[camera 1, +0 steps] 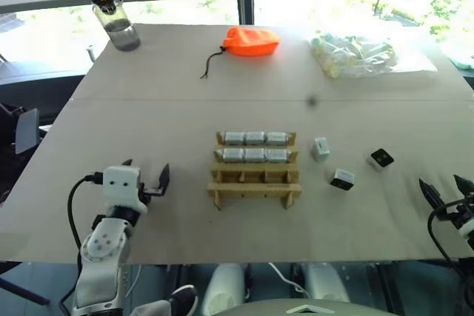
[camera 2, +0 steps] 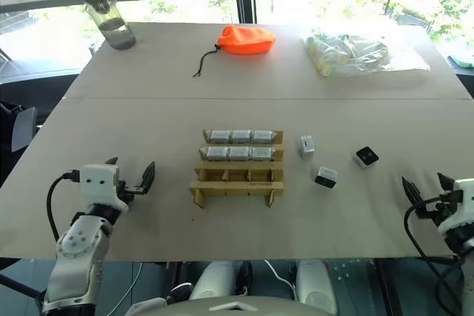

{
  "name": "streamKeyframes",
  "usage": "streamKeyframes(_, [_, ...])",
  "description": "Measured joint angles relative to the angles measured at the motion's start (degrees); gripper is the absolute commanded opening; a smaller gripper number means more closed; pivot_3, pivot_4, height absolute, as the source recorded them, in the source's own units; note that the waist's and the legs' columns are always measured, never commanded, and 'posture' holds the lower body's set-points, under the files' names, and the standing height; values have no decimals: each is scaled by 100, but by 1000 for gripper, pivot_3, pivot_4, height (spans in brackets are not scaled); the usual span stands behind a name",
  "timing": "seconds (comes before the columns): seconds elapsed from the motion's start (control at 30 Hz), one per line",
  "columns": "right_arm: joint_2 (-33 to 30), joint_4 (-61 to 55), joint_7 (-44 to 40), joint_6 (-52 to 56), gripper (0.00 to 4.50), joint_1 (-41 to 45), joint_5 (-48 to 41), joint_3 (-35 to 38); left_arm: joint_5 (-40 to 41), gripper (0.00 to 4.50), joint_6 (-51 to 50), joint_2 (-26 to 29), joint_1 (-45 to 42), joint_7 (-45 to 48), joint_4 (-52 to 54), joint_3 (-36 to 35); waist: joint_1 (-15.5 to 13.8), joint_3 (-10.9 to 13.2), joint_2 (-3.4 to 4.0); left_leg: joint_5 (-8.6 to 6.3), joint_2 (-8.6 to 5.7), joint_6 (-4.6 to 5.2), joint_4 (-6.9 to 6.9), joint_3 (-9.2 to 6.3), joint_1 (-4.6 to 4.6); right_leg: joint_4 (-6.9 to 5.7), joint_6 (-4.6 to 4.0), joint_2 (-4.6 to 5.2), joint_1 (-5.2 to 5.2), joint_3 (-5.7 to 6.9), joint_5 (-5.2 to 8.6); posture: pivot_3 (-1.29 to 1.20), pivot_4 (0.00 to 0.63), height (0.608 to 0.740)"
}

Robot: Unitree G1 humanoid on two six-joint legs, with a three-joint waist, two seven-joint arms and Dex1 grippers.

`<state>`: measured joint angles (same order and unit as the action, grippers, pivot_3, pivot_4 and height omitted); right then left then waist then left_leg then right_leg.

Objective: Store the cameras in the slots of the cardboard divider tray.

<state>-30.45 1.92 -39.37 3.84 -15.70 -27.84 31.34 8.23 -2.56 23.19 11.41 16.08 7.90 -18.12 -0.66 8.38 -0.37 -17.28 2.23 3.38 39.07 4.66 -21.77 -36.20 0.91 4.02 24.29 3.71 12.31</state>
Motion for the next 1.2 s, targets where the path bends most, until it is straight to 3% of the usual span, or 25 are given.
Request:
streamKeyframes(0.2, [-871, -383, -1020, 661, 4500, -370, -411, 10, 657, 4399, -496, 874, -181, 955, 11, -247, -17, 5, -5, 0, 1, 0, 1, -6, -4, 1, 3, 2, 2, 7, 2, 0, 150, 740])
streamKeyframes(0.43, [-1648, -917, -2061, 993, 4500, 108, -448, -610, 2197, 4399, -1338, 2692, -724, 3592, 200, -522, -2, 16, -11, 1, 1, -2, 0, 8, -14, 6, 1, -3, 14, 13, 1, 0, 150, 740])
streamKeyframes(0.63, [-1863, -1162, -2344, 1150, 4500, 631, -383, -1116, 3255, 4399, -1702, 3427, -347, 5518, 776, -841, 6, 31, -24, 16, 1, -31, -1, 20, -38, 23, 6, -25, 35, 7, 0, 0, 150, 740])
streamKeyframes(0.77, [-1866, -1280, -2456, 1257, 4500, 762, -384, -1370, 3743, 4399, -1959, 3632, 15, 6409, 1247, -1200, -22, 40, -18, 16, -3, -32, 0, 19, -40, 27, 12, -25, 33, 7, 3, 0, 150, 740])
streamKeyframes(0.93, [-1871, -1140, -2475, 1266, 4500, 899, -263, -1461, 4000, 4399, -2086, 3632, 25, 6777, 1464, -1397, -27, 45, -17, 16, -3, -32, 3, 17, -33, 24, 28, -31, 26, 6, 14, 0, 150, 740])
streamKeyframes(1.2, [-1228, -286, -1588, 1049, 4500, 1222, 60, -1244, 4268, 4399, -2256, 3616, 215, 7182, 1624, -1662, -6, 50, -12, 17, 1, -34, 2, 26, -28, 14, 13, -42, 29, -6, 0, 0, 150, 740])
